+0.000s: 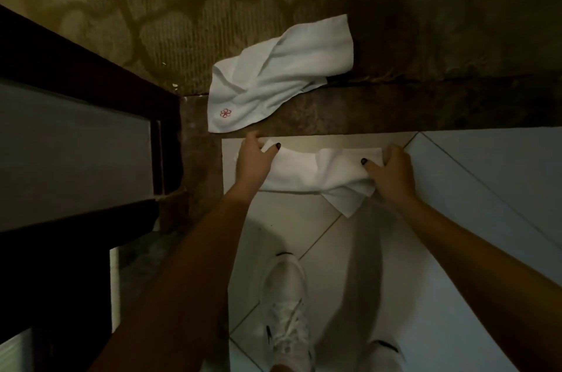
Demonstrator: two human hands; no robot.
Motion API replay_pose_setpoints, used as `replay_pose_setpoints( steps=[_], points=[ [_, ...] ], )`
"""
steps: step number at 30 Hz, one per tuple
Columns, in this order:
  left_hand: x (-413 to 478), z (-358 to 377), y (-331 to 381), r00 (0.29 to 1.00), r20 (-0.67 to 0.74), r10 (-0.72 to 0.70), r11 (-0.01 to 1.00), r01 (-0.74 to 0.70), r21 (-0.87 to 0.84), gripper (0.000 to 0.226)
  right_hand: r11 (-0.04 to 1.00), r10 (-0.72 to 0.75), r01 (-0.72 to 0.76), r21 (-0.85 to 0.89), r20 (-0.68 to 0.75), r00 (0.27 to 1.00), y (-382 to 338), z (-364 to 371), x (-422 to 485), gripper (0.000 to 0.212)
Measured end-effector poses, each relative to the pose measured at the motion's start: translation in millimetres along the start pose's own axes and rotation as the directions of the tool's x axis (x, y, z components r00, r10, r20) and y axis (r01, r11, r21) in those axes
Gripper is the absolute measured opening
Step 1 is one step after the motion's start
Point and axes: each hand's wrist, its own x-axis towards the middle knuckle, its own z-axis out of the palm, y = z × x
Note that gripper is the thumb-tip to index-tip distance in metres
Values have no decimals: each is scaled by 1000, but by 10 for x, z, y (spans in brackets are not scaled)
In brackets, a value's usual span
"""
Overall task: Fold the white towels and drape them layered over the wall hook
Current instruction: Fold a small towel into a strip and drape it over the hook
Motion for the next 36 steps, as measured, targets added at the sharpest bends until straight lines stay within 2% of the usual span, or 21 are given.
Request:
replay_pose_setpoints(
  steps=[2, 4, 7, 10, 13, 15, 18, 22, 24, 26, 28, 32, 36],
  points=[
    [-1, 38, -26, 1000, 22, -10, 1000, 11, -25, 36, 994, 65, -68, 85, 39, 997, 25, 36, 1, 59],
    [-117, -6, -10, 1000, 31, 2, 999, 0, -48, 11, 983, 156, -166, 79, 121, 980, 14, -4, -83, 47],
    [-421, -211, 135, 1000, 3, -8, 994, 8, -107, 8, 984, 165, -174, 27, 212, 963, -88, -184, -344, 30],
    [-776, -531, 477, 999, -46, -2, 986, -5, -165, 7, 992, 117, -105, -64, 244, 963, -328, -515, -730, 41],
    [-1197, -942, 1005, 994, -42, 100, 970, -107, -218, 6, 996, 82, -69, -52, 330, 941, -618, -933, -1163, 52],
    [-1568, -1213, 1421, 983, 14, 184, 958, -176, -226, 5, 1000, 28, -25, -15, 345, 938, -882, -1245, -1479, 54],
    [-2186, -1562, 2061, 947, 132, 295, 936, -258, -241, 5, 987, -157, 140, 75, 350, 924, -1402, -1742, -1984, 64],
    [-2945, -2064, 2921, 864, 295, 407, 911, -358, -207, 8, 906, -423, 394, 153, 334, 842, -2180, -2470, -2645, 84],
    [-3296, -2366, 3359, 822, 343, 454, 891, -413, -189, 10, 874, -477, 476, 101, 370, 797, -2532, -2857, -2946, 74],
    [-3645, -2678, 3760, 798, 358, 484, 875, -447, -187, 9, 863, -482, 502, 56, 392, 784, -2844, -3236, -3248, 57],
    [-3998, -2995, 4115, 784, 351, 512, 859, -482, -175, 11, 841, -511, 541, 23, 366, 778, -3118, -3604, -3576, 49],
    [-4750, -3529, 4687, 736, 335, 588, 806, -570, -162, 13, 780, -614, 619, 93, 306, 727, -3513, -4302, -4309, 46],
    [-5467, -3920, 5066, 706, 237, 667, 745, -626, -232, 14, 751, -661, 638, 174, 222, 717, -3732, -4893, -4972, 19]
  ],
)
